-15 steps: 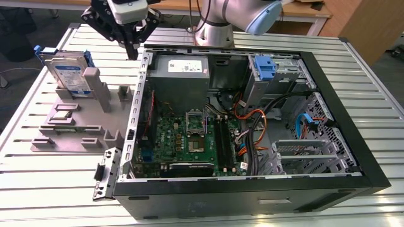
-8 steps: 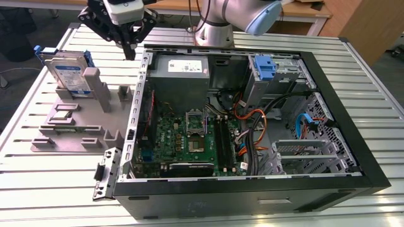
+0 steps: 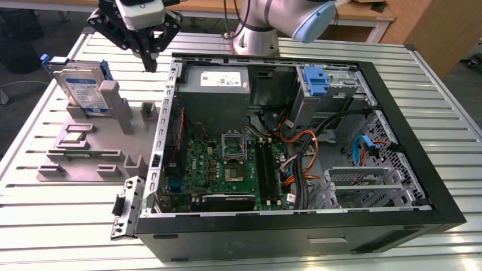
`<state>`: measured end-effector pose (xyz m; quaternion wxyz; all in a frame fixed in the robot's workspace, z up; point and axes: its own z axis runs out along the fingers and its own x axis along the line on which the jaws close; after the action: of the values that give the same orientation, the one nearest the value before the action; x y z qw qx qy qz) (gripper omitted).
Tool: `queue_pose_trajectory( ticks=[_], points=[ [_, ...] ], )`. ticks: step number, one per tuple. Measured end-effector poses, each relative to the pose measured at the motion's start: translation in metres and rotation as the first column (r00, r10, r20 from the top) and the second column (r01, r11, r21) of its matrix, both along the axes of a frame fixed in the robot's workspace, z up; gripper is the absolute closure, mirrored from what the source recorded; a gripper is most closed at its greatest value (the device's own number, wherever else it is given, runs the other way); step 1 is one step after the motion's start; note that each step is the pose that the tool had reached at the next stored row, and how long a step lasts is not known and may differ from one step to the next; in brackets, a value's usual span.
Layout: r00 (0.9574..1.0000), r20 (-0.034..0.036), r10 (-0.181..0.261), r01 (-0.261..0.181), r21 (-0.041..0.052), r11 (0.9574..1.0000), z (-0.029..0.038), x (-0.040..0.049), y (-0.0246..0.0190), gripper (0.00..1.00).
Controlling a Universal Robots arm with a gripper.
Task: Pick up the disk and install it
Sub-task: 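Reach for the disk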
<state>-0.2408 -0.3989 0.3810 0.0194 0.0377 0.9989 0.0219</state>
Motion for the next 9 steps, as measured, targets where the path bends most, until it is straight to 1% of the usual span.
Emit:
queue_pose_trajectory(
  ticks=[9],
  points=[
    [1.0000, 0.0000, 0.000, 0.000, 0.0000, 1.0000, -0.0010, -0.0084, 0.0000, 0.90]
  ],
)
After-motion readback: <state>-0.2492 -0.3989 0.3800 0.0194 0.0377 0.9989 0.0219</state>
